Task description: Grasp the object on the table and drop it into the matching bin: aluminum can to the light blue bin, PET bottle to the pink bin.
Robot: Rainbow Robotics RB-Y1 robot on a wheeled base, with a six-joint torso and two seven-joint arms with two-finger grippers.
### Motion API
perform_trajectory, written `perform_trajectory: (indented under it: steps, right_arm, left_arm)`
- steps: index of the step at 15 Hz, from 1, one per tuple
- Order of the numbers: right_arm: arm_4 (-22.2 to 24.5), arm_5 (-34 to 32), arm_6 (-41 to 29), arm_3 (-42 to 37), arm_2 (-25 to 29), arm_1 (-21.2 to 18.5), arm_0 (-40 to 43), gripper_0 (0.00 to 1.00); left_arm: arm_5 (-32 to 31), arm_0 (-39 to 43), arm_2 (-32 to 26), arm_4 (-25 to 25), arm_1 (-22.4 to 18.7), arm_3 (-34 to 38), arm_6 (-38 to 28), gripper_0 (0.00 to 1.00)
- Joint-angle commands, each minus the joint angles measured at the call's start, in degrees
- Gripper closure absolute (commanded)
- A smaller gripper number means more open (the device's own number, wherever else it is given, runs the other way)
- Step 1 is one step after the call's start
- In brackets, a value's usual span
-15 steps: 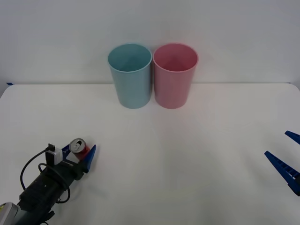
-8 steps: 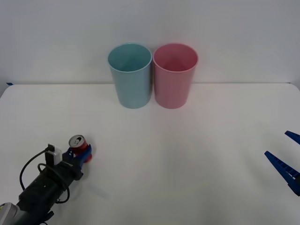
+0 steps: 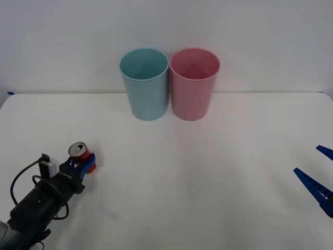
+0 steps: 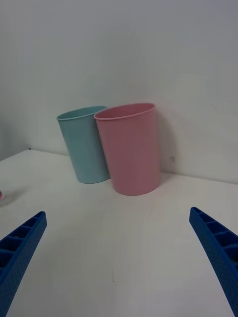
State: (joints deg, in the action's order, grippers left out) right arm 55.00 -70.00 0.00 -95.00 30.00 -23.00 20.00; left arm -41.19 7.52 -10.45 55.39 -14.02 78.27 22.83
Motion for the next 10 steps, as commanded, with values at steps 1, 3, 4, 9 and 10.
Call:
perform_trajectory:
  steps: [1,3,4,9,10]
  right_arm:
    - [0.0,0.0,0.0,0.0,0.0,0.0,0.0,0.0]
    - [0.0,0.0,0.0,0.0,0.0,0.0,0.0,0.0]
    - [0.0,0.0,0.0,0.0,0.0,0.0,0.0,0.0]
    - [0.0,0.0,0.0,0.0,0.0,0.0,0.0,0.0]
    - [0.0,0.0,0.0,0.0,0.0,0.0,0.0,0.0]
  left_arm:
    - [-0.03,1.0,-0.62,-0.45,-0.22,5.05,-4.2,1.0]
    - [-0.03,1.71,-1.32,0.86,-0.22,9.27,-8.42,1.0]
    - [0.06,1.8,-1.59,0.95,-0.22,11.55,-11.06,1.0]
    - [0.5,1.8,-2.73,2.8,-0.13,19.99,-21.25,1.0]
    - [0.85,1.8,-3.17,4.03,-0.22,22.1,-24.15,1.0]
